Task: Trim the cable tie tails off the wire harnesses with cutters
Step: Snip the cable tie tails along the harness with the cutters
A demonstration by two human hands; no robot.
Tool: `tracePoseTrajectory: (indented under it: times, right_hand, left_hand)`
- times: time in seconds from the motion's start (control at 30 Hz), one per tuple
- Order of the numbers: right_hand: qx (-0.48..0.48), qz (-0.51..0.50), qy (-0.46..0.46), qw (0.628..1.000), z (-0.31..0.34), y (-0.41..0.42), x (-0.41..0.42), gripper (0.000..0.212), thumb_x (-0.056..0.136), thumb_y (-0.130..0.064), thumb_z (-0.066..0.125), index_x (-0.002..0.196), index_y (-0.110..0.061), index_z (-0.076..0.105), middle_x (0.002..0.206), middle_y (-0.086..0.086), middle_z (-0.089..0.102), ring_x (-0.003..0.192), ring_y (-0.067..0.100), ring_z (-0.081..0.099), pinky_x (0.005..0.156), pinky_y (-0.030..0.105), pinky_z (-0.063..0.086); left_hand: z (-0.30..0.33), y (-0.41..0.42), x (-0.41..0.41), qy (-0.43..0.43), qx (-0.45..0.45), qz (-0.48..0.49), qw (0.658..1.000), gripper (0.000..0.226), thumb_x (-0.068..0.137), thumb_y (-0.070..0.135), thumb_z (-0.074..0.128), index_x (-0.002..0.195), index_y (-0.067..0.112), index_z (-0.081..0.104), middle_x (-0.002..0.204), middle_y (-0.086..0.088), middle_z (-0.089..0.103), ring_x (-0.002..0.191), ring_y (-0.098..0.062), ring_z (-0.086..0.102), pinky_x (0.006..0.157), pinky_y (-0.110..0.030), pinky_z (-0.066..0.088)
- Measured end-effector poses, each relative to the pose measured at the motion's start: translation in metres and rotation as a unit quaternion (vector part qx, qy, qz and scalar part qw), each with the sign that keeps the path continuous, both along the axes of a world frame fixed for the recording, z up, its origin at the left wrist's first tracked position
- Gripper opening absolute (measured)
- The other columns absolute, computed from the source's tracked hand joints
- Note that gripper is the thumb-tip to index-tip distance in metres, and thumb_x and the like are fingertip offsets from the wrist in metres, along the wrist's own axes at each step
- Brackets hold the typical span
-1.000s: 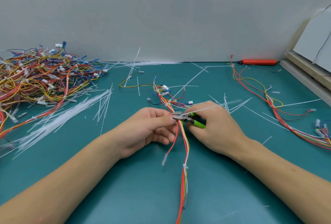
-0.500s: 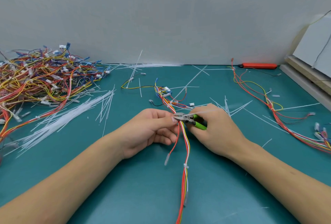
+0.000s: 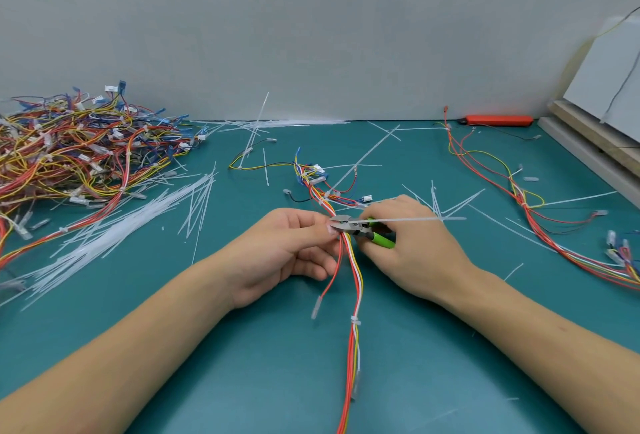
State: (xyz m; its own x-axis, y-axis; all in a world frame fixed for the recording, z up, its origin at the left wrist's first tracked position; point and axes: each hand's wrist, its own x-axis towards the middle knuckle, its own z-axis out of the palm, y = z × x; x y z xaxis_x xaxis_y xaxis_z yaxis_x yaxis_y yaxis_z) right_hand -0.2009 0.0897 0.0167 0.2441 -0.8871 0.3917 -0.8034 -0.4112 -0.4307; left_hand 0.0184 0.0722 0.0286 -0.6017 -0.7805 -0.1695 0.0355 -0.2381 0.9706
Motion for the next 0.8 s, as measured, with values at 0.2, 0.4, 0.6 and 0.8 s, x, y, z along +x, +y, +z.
tracePoseTrajectory:
  times: [0.2, 0.4, 0.6, 0.8]
  right_hand:
    - [0.054, -0.030, 0.019, 0.998, 0.0058, 0.0022, 0.0002, 0.031, 0.079, -0.043, 0.047, 0.067, -0.014, 0.048, 0.057, 0.001, 0.046, 0.065, 0.023, 0.045, 0.062, 0.043, 0.047]
    - [0.071, -0.031, 0.026, 0.997, 0.0055, 0.0018, -0.0001, 0.030, 0.079, -0.043, 0.046, 0.067, -0.015, 0.048, 0.057, 0.004, 0.048, 0.066, 0.028, 0.047, 0.062, 0.043, 0.049]
    - [0.061, -0.027, 0.017, 0.998, 0.0018, 0.0001, -0.0024, 0.028, 0.080, -0.042, 0.050, 0.069, -0.015, 0.050, 0.058, 0.002, 0.049, 0.065, 0.025, 0.048, 0.061, 0.042, 0.049]
    - [0.023, 0.011, -0.004, 1.000, -0.0014, -0.0048, -0.0029, 0.018, 0.084, -0.032, 0.055, 0.071, -0.019, 0.054, 0.069, -0.005, 0.055, 0.076, 0.019, 0.052, 0.070, 0.043, 0.048]
  left_hand:
    - [-0.0012, -0.0008, 0.0004, 0.011, 0.006, 0.003, 1.000, 0.012, 0.093, 0.024, 0.070, 0.089, 0.015, 0.076, 0.086, -0.007, 0.071, 0.064, -0.013, 0.067, 0.060, -0.021, 0.056]
    - [-0.0025, -0.0018, 0.0022, 0.026, 0.015, 0.009, 1.000, 0.020, 0.091, 0.018, 0.073, 0.106, 0.005, 0.070, 0.090, -0.007, 0.074, 0.068, -0.014, 0.069, 0.062, -0.022, 0.057]
    - [-0.0024, -0.0017, 0.0016, 0.023, 0.017, 0.014, 1.000, 0.021, 0.088, 0.016, 0.072, 0.106, 0.005, 0.071, 0.090, -0.007, 0.075, 0.069, -0.014, 0.069, 0.062, -0.022, 0.057]
    - [-0.0014, -0.0016, 0.0012, 0.022, 0.020, 0.009, 1.000, 0.007, 0.093, 0.014, 0.070, 0.093, 0.013, 0.077, 0.088, -0.005, 0.074, 0.068, -0.013, 0.069, 0.062, -0.022, 0.056]
